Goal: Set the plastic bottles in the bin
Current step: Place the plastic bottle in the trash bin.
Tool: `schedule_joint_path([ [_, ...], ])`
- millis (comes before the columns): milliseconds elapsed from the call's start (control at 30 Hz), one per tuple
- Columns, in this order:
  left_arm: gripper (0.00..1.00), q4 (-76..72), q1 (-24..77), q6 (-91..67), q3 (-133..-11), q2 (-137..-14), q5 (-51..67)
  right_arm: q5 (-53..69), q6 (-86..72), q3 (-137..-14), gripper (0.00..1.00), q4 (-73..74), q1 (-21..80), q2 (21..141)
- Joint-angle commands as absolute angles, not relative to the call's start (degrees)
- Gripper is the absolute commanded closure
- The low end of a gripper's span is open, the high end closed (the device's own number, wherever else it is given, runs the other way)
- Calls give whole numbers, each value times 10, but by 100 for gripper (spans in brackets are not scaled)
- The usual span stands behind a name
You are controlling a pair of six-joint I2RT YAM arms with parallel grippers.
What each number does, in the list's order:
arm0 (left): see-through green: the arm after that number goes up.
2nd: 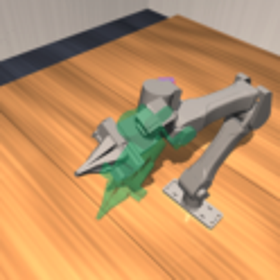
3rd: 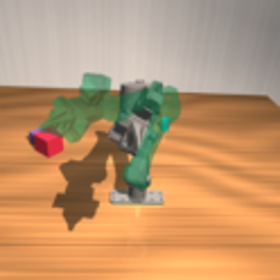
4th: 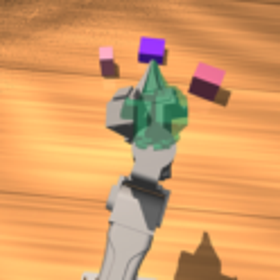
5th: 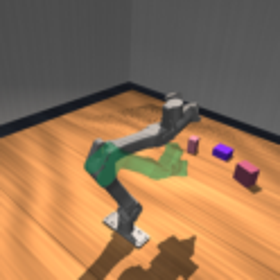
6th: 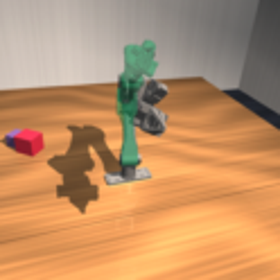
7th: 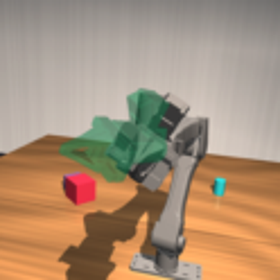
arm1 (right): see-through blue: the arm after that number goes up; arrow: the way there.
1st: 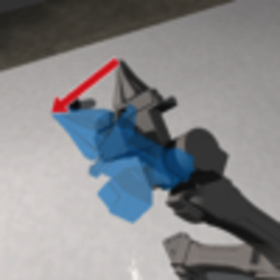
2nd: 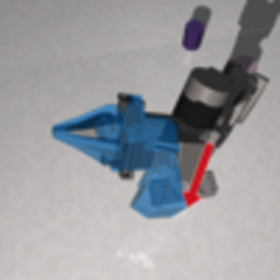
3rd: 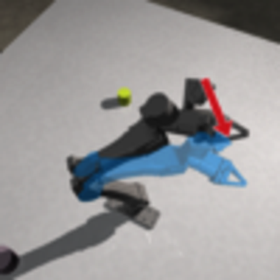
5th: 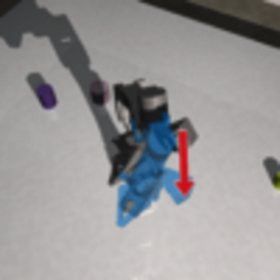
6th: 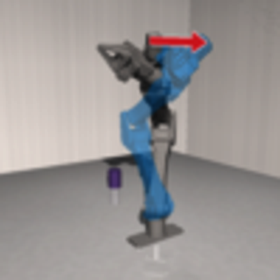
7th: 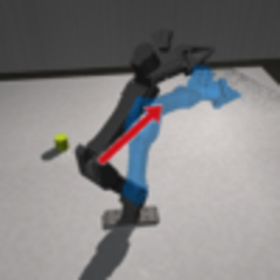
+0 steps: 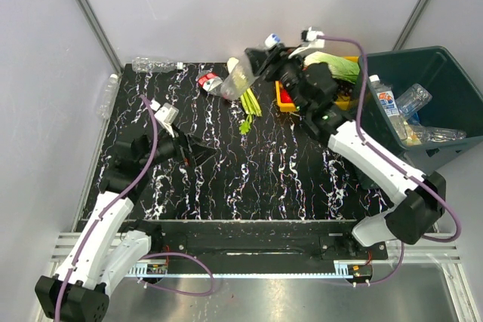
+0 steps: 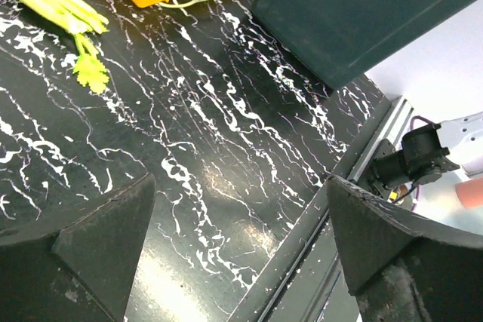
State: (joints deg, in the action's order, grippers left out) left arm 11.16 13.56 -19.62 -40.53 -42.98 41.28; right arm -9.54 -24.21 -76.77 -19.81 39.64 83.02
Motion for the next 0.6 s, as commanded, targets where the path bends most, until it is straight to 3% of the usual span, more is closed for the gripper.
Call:
schedule_joint_path([
  [0, 1, 119, 139, -186, -424, -424, 379, -125, -164, -838, 68, -188, 350, 781],
  [267, 1, 126, 147, -185, -423, -419, 363, -163, -29, -966, 67, -96, 272, 782],
  [567, 1, 141, 150, -180, -428, -409, 335, -193, 42, -981, 65, -14, 189, 755],
])
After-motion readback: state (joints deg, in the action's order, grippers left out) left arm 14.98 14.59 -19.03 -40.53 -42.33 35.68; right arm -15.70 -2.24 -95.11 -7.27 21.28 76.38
